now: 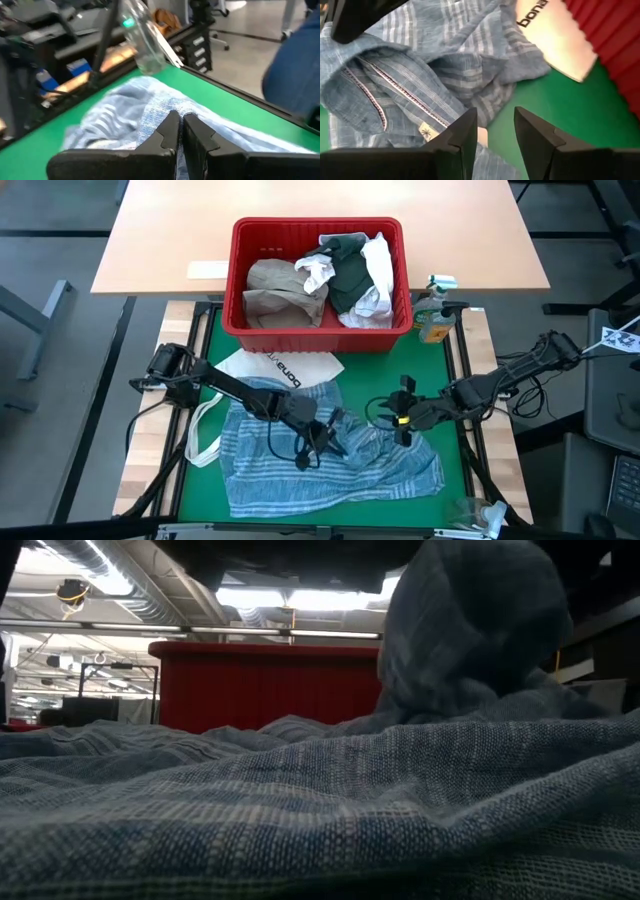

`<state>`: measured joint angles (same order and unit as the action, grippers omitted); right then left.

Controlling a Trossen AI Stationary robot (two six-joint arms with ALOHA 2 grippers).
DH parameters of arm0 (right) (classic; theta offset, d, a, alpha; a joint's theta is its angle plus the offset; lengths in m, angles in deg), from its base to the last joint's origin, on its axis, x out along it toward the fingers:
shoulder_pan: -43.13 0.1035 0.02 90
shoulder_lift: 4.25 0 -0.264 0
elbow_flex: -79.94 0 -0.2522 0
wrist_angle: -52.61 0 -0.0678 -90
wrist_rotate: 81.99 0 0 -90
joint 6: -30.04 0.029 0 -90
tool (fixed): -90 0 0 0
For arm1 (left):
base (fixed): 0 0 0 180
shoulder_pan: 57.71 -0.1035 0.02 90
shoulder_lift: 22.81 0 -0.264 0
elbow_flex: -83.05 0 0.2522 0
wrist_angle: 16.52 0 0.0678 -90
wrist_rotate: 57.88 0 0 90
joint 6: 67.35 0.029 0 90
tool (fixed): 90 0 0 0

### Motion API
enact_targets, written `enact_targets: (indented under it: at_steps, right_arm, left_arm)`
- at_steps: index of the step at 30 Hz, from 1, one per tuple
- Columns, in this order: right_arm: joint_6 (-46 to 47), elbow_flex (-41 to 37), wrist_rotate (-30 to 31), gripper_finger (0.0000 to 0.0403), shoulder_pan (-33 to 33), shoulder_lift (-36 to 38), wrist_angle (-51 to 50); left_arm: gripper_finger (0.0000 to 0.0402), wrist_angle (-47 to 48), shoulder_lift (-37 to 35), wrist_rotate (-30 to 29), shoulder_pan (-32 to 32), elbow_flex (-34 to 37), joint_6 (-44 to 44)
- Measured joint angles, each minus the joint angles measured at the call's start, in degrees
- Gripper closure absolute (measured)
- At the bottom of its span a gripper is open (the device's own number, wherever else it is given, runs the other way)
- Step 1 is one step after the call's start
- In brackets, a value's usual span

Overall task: Fold Laundry from Bin
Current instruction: Fold the blue polo shirt

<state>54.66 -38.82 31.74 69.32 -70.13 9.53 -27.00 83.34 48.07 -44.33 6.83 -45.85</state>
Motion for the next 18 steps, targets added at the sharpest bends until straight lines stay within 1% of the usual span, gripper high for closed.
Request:
enact_targets:
  at_steps: [3, 6, 10, 18]
  right_arm:
    - [-2.1, 0.0, -1.7, 0.0272, 0.0, -3.5, 3.4]
    - [-3.9, 0.0, -5.0, 0.0272, 0.0, -7.1, 4.5]
    - [-4.1, 0.0, -10.8, 0.0272, 0.0, -11.5, 4.4]
    - [-4.1, 0.0, -19.0, 0.0272, 0.0, -19.4, 4.8]
  left_arm:
    - [0.0393, 1.0, 0.0, 0.1, 0.9, 0.0, 0.0]
    - [0.0393, 1.3, 0.0, 0.1, 1.5, 0.0, -0.2]
    - [0.0393, 1.7, 0.0, 0.0, 1.7, 0.0, -0.3]
    - [0.0393, 4.7, 0.0, -0.2, 1.8, 0.0, -0.4]
